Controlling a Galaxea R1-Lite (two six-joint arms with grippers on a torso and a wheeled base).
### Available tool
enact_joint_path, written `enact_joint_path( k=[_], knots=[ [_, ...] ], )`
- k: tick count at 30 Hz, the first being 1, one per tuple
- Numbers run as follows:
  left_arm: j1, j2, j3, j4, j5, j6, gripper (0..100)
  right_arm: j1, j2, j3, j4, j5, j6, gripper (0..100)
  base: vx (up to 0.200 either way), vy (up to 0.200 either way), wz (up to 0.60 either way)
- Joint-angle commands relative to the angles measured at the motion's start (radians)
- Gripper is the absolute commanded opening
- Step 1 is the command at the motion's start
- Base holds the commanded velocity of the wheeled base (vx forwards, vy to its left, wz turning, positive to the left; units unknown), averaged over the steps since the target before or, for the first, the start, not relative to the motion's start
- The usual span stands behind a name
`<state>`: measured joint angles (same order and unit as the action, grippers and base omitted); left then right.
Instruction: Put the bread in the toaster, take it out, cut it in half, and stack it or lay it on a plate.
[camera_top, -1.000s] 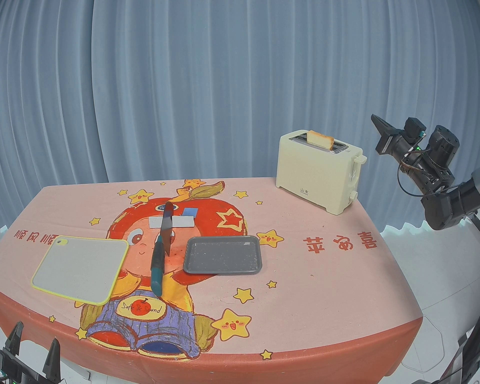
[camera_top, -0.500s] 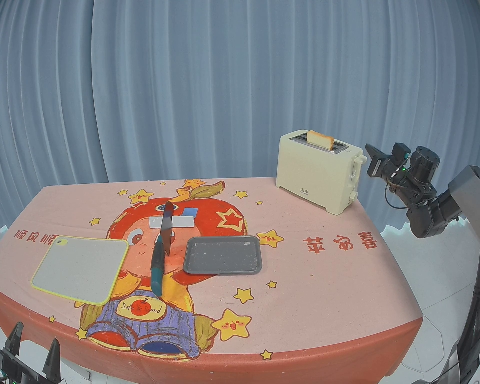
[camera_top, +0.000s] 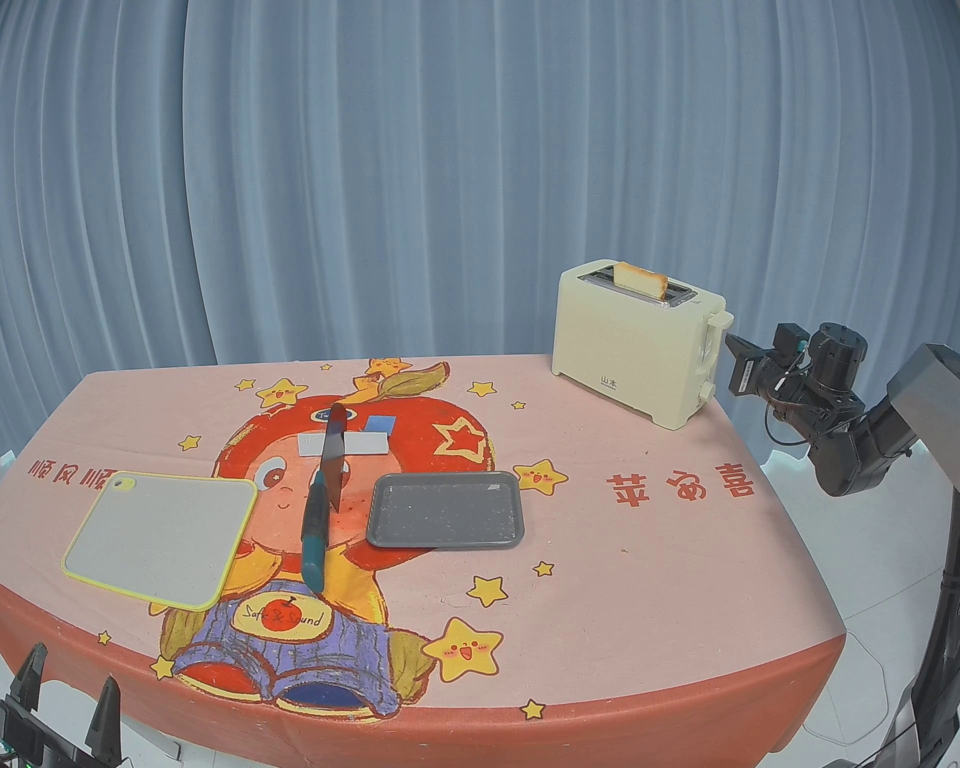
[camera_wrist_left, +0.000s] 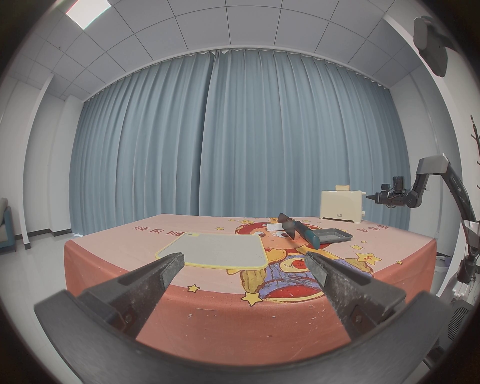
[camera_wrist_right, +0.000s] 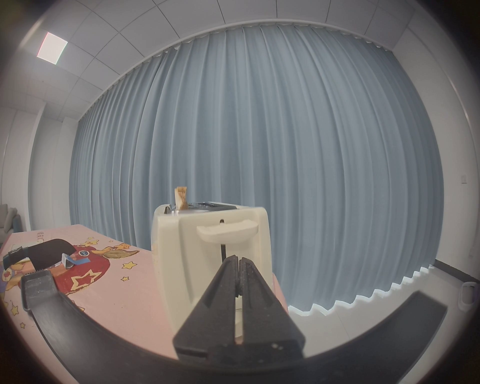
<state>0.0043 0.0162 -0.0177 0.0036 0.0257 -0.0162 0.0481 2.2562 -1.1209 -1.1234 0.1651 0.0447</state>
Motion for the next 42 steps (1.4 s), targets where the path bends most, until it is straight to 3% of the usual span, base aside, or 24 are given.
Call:
enact_joint_path(
  k=[1,16,22,29,42],
  knots=[
    [0.000,-0.016,0.018,-0.001,0.000,-0.001,100,0.001,0.011,0.006,0.002,0.001,-0.002,0,0.000,0.000,0.00],
    [0.000,-0.016,0.018,0.001,0.000,0.001,100,0.010,0.034,0.012,0.004,-0.001,-0.012,0,0.000,0.000,0.00],
    [0.000,-0.016,0.018,-0.001,0.000,0.001,100,0.001,-0.078,0.072,0.005,-0.001,-0.025,0,0.000,0.000,0.00],
    [0.000,-0.016,0.018,0.001,0.000,-0.001,100,0.010,-0.161,0.075,-0.016,-0.003,-0.023,0,0.000,0.000,0.00],
    [0.000,-0.016,0.018,0.001,0.000,-0.001,100,0.035,-0.006,-0.059,-0.059,0.001,-0.003,0,0.000,0.000,0.00]
  ],
)
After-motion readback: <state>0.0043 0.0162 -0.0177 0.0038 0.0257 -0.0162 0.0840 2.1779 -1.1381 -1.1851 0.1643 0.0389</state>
